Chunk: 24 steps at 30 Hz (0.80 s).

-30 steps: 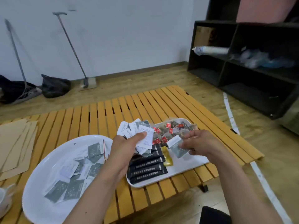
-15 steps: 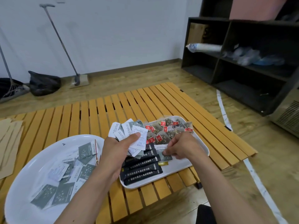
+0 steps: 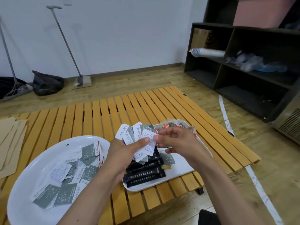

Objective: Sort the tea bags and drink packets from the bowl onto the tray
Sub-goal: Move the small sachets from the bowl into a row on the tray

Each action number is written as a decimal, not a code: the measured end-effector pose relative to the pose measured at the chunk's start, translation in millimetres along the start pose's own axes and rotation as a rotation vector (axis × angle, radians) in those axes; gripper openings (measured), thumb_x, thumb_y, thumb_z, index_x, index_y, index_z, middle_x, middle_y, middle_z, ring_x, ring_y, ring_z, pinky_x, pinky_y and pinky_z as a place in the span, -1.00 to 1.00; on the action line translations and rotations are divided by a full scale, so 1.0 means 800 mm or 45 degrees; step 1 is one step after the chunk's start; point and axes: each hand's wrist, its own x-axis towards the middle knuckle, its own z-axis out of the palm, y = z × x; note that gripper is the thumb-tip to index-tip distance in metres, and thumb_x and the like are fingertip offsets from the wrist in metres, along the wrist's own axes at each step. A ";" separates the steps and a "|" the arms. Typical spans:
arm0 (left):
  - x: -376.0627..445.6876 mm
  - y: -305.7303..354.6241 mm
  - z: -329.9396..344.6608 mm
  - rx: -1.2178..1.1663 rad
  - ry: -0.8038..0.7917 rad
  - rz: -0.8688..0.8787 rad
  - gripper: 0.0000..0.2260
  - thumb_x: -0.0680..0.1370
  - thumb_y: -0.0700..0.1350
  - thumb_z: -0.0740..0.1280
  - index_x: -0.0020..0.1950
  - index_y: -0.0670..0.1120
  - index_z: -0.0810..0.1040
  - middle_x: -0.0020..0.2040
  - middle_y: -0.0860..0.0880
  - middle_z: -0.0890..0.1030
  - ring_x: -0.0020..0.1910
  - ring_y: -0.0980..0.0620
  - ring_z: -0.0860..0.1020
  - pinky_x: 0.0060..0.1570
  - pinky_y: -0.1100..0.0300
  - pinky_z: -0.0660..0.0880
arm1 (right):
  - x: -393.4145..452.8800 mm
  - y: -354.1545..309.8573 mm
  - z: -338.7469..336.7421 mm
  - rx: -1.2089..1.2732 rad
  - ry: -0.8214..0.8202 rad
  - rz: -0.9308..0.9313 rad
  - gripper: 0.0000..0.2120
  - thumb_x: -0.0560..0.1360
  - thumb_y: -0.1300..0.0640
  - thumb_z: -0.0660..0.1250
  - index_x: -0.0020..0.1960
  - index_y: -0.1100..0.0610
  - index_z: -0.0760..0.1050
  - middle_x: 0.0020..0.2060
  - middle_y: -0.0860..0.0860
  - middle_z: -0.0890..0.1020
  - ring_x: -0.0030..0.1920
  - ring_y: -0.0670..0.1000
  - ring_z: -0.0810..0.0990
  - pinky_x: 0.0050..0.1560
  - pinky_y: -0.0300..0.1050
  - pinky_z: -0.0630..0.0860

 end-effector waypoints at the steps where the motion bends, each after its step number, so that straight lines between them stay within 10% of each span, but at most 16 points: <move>1: 0.000 0.000 0.000 0.005 -0.013 -0.001 -0.72 0.42 -0.16 0.58 0.11 -0.15 0.69 -0.05 -0.11 0.77 -0.06 -0.11 0.75 0.07 -0.09 0.65 | 0.001 0.002 0.003 -0.022 -0.016 0.035 -0.61 0.38 0.11 0.61 0.12 0.22 0.60 -0.13 0.06 0.77 -0.17 0.00 0.73 -0.16 -0.13 0.61; 7: 0.003 0.005 -0.002 -0.054 0.013 -0.032 -0.80 0.50 -0.10 0.52 0.09 -0.14 0.68 -0.09 -0.10 0.77 -0.18 -0.04 0.75 -0.28 0.11 0.65 | 0.008 0.005 -0.011 0.121 -0.056 0.148 -0.68 0.45 0.16 0.54 0.14 0.26 0.62 -0.08 0.12 0.76 -0.14 -0.01 0.71 -0.14 -0.14 0.55; 11: 0.008 0.002 -0.005 -0.010 0.094 -0.057 -0.76 0.46 -0.13 0.56 0.06 -0.18 0.66 -0.13 -0.14 0.77 -0.15 -0.13 0.75 -0.01 -0.09 0.68 | 0.010 0.006 -0.025 0.420 -0.047 0.125 -0.75 0.47 0.22 0.50 0.14 0.21 0.61 -0.23 0.07 0.69 -0.24 -0.03 0.64 -0.26 -0.22 0.53; 15: 0.010 0.001 -0.009 0.009 0.131 -0.038 -0.77 0.46 -0.13 0.57 0.04 -0.19 0.66 -0.16 -0.13 0.77 -0.16 -0.14 0.75 0.05 -0.15 0.66 | 0.009 -0.003 -0.037 0.654 -0.122 -0.033 -0.62 0.46 0.18 0.45 0.23 0.32 0.56 0.09 0.20 0.72 0.09 0.12 0.72 -0.05 -0.13 0.66; 18: 0.012 0.001 -0.011 0.011 0.143 -0.028 -0.76 0.46 -0.12 0.57 0.04 -0.20 0.66 -0.18 -0.12 0.77 -0.21 -0.09 0.75 -0.06 -0.04 0.67 | 0.006 -0.002 -0.044 0.437 -0.015 -0.056 -0.64 0.53 0.07 0.43 0.13 0.37 0.63 0.05 0.20 0.73 0.08 0.15 0.72 0.01 -0.05 0.68; 24: 0.010 -0.001 -0.007 0.015 0.104 -0.032 -0.78 0.46 -0.11 0.57 0.03 -0.17 0.66 -0.17 -0.09 0.77 -0.19 -0.06 0.75 -0.10 0.05 0.63 | 0.020 0.028 -0.054 -0.171 0.215 0.163 -0.64 0.36 0.45 0.54 0.07 0.18 0.59 0.02 0.14 0.68 0.01 0.13 0.70 -0.18 -0.06 0.68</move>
